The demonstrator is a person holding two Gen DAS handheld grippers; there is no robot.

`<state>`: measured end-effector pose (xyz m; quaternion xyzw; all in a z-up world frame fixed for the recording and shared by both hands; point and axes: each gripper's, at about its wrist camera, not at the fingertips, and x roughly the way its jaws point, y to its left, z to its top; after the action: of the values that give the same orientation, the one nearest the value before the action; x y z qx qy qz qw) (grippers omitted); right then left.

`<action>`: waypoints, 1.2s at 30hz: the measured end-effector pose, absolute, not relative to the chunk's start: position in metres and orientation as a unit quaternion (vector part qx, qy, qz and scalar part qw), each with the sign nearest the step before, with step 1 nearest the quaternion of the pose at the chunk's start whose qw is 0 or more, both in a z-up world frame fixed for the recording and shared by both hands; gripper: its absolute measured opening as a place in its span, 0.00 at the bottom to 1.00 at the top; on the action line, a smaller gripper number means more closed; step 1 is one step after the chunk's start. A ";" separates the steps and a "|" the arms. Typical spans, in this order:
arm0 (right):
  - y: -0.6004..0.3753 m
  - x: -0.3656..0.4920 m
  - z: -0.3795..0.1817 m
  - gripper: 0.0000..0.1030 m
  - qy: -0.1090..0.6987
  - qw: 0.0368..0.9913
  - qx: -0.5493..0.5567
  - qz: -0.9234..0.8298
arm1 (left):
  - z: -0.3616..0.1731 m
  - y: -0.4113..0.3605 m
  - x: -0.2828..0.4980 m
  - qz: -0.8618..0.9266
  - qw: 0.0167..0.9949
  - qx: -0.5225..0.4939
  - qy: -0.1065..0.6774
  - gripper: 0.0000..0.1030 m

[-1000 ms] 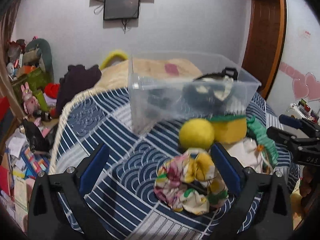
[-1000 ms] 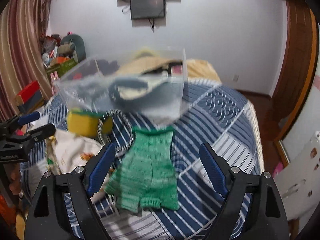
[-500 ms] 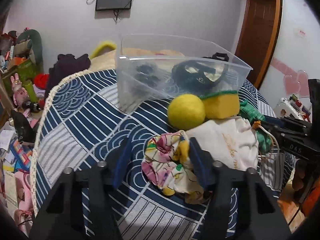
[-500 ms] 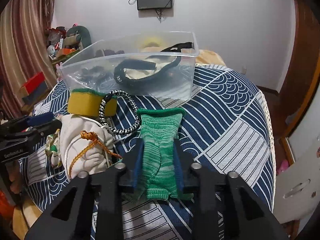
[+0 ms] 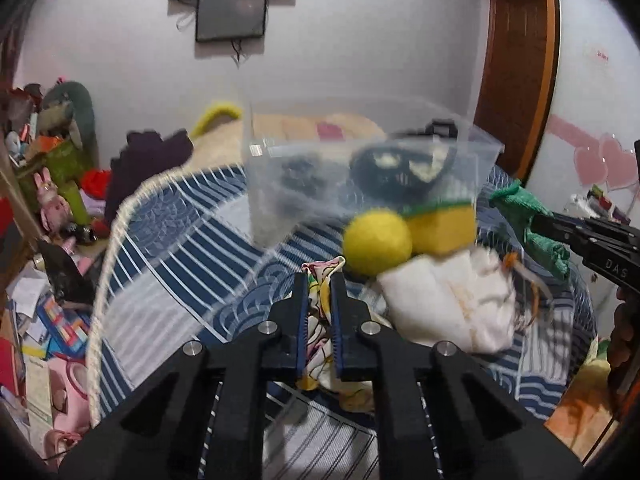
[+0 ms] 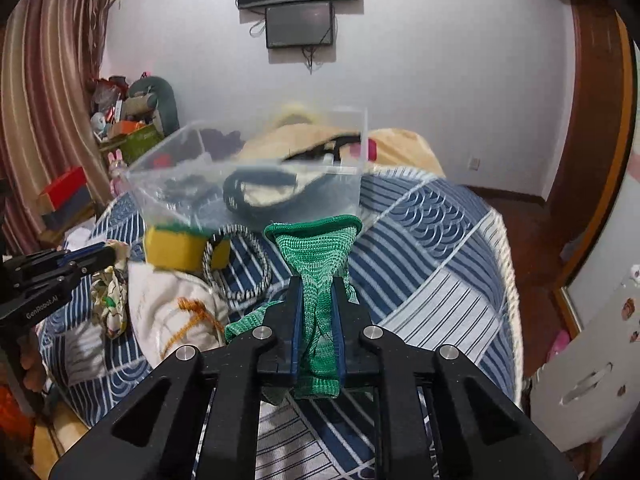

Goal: Organize soft objects
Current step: 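Grasp the floral cloth with the left gripper while the right grasps the green sock, then release the floral cloth and green sock into the clear box with both grippers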

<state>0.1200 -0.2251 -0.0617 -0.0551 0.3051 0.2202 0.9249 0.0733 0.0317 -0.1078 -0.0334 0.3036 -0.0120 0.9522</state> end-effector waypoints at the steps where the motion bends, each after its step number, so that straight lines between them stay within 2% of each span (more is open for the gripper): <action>1: -0.225 0.120 -0.057 0.11 0.300 0.926 -0.053 0.221 | -0.103 0.033 0.072 -0.012 0.954 -0.035 0.298 0.09; 12: -0.206 0.127 -0.012 0.11 0.232 0.944 -0.054 0.228 | -0.046 0.053 0.083 0.002 0.974 -0.048 0.223 0.09; 22: -0.169 0.164 -0.008 0.11 0.225 0.944 -0.042 0.237 | -0.018 0.062 0.123 0.020 0.979 -0.073 0.187 0.09; 26: -0.156 0.177 -0.009 0.11 0.233 0.942 -0.049 0.237 | -0.019 0.060 0.140 0.027 0.979 -0.066 0.189 0.09; 36: -0.134 0.202 -0.036 0.11 0.278 0.927 -0.074 0.239 | -0.053 0.054 0.191 0.015 0.965 -0.072 0.252 0.09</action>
<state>0.2022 -0.1338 -0.0362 -0.0736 0.2781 0.2389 0.9275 0.1911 0.0537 -0.0528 -0.0721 0.2522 0.0149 0.9649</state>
